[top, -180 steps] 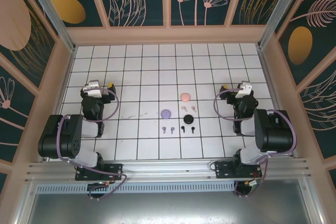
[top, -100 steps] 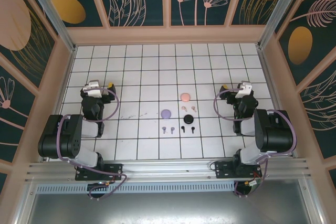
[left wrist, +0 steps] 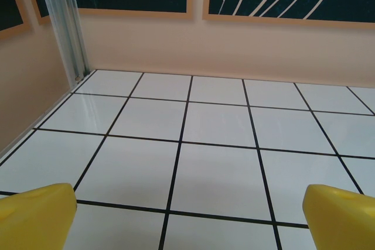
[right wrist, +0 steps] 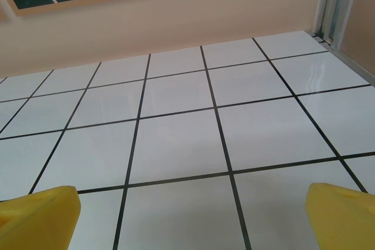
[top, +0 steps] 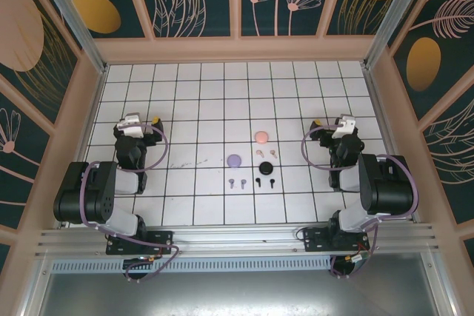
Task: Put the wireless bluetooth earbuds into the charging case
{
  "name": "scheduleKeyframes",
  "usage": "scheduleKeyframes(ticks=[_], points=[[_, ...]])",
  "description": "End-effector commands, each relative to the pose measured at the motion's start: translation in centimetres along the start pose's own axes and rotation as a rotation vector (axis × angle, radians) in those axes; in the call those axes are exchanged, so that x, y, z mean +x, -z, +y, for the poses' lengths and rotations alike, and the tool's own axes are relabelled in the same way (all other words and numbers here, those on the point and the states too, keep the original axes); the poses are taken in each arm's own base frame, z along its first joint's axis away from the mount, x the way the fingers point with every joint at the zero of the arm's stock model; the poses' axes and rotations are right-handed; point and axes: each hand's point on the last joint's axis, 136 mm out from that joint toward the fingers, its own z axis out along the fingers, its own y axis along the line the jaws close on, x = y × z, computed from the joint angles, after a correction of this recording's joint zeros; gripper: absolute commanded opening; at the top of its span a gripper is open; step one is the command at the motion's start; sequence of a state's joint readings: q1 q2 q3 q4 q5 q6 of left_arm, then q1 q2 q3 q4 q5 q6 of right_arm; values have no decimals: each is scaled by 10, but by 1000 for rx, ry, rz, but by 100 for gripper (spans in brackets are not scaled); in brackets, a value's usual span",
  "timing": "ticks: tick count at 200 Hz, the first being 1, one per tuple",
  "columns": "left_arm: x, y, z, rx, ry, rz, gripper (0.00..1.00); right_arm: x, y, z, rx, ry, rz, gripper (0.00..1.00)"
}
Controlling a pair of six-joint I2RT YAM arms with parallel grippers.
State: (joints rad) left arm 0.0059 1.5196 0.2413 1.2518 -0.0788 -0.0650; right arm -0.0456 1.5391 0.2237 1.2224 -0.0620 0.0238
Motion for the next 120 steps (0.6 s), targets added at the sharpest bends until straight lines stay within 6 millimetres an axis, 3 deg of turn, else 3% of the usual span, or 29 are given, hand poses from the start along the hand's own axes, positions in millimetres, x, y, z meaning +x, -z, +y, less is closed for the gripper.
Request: scheduleKeyframes(ticks=[1, 35, 54, 120], points=[[-2, -2, 1, -2, 15, -6, 99, -10, -4, 0, -10, 7, -26, 99], [-4, 1, 0, 0, 15, -16, 99, -11, -4, -2, 7, 4, -26, 99], [-7, 0, 3, -15, 19, -12, 97, -22, -5, -9, 74, -14, -4, 99], [-42, -10, 9, -77, 58, 64, 99, -62, 2, -22, 227, -356, 145, 99]])
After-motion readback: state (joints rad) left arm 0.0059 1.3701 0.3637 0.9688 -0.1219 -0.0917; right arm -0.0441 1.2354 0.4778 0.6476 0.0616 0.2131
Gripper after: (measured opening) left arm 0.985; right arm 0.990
